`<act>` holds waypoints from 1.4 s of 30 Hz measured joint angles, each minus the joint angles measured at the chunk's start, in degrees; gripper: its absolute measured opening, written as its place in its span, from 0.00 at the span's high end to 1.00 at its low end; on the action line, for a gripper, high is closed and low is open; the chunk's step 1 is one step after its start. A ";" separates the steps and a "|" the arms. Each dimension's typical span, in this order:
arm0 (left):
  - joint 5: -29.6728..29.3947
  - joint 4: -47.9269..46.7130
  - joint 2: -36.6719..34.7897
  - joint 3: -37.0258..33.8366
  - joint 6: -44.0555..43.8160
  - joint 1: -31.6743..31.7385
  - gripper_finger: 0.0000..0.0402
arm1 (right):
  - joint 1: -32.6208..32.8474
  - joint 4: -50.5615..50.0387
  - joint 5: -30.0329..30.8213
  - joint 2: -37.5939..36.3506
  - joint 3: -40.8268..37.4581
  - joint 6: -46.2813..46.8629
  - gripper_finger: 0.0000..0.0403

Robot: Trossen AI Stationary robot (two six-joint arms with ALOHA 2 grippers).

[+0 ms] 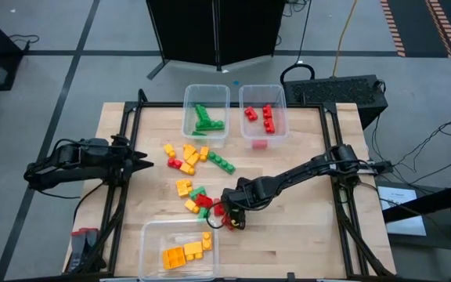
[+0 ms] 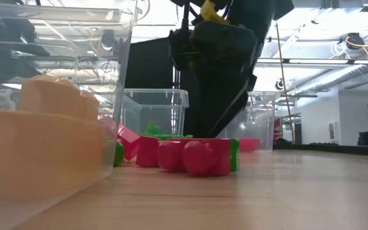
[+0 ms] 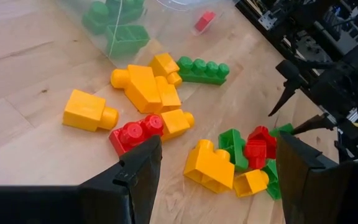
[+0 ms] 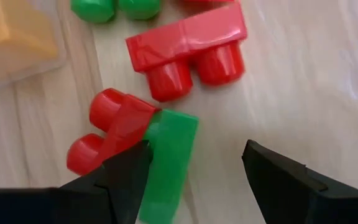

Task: Sort blocks
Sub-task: Put the green game piece into the top left transparent bin

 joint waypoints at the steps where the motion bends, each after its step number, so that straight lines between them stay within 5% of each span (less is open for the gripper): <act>1: 0.00 0.00 0.00 0.00 0.02 0.01 0.48 | 0.02 -0.09 0.01 0.40 -0.01 -0.14 0.38; 12: 0.00 -0.02 0.00 0.00 0.05 -0.01 0.48 | -0.09 -1.21 -1.80 1.43 0.00 0.51 0.42; 22: 0.00 -0.02 0.00 0.00 0.05 0.01 0.48 | -0.15 -2.71 -2.40 1.43 -0.05 0.40 0.88; 42: 0.00 0.02 0.00 0.00 0.05 0.00 0.48 | -1.18 -14.21 5.08 -2.43 -0.37 7.36 0.89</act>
